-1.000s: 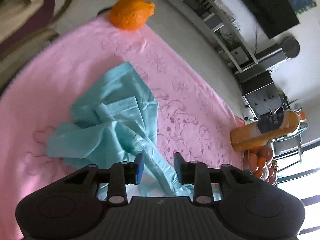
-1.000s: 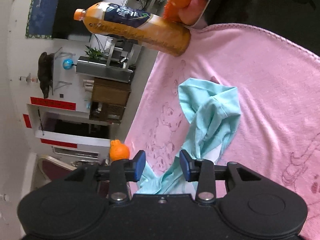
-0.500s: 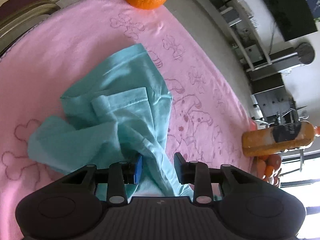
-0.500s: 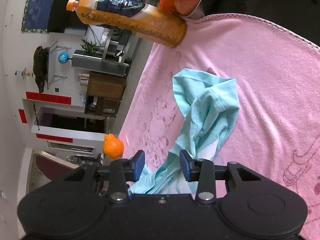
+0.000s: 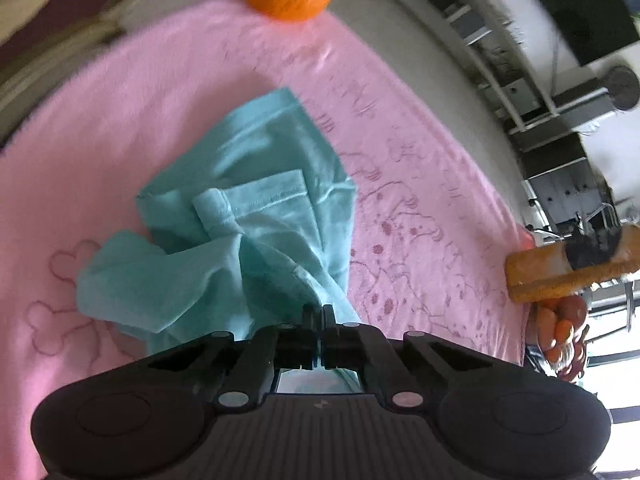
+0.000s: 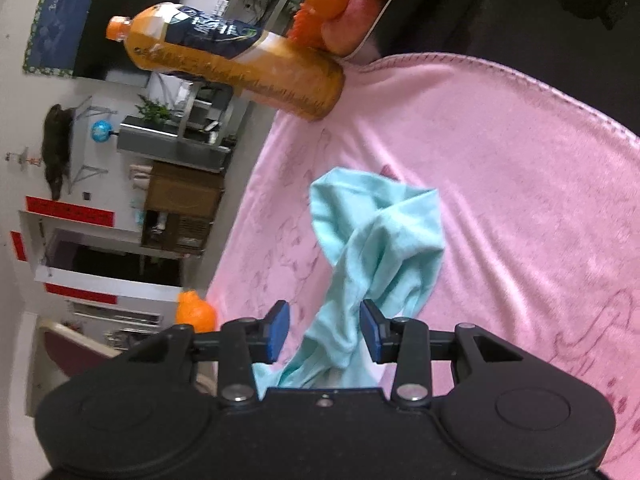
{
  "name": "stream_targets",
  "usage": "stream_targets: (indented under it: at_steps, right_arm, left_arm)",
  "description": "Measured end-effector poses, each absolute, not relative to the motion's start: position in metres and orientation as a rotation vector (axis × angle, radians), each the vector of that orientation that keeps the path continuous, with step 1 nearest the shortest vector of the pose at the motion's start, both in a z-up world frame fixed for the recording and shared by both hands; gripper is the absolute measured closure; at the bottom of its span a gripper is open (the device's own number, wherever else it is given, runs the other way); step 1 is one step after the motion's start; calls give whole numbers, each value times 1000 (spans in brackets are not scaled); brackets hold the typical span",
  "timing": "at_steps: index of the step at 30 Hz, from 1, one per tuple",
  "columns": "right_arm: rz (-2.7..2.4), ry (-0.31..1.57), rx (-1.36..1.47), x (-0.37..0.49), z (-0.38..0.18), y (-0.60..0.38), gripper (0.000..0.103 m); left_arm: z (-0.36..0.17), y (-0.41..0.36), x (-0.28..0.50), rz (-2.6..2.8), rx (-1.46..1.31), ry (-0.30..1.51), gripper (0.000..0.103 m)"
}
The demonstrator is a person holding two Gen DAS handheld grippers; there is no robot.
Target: Fold clothes
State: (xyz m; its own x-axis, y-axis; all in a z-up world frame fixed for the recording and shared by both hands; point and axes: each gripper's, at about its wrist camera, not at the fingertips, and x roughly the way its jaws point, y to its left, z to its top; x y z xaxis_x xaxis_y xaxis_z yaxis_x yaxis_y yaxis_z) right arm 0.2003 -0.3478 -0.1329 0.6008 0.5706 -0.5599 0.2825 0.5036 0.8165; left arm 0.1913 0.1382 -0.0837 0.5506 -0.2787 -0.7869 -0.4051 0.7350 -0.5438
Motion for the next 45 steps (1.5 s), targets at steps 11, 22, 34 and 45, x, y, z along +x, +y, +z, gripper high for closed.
stream_targets:
  at_steps: [11,22,34,45]
  right_arm:
    - [182,941,1020,217,-131,-348,72]
    - [205,965,1029,221,-141,-337,71]
    - [124,955,988,243,-151,-318,96]
    - [359,513,1109,208,52,-343,96]
  left_arm:
    - [-48,166,157,109,-800,901,103]
    - [-92,179,167,178,-813,975,103]
    - [-91,181,163,169,-818,950,103]
    - [151,173,82,-45,-668,359,103]
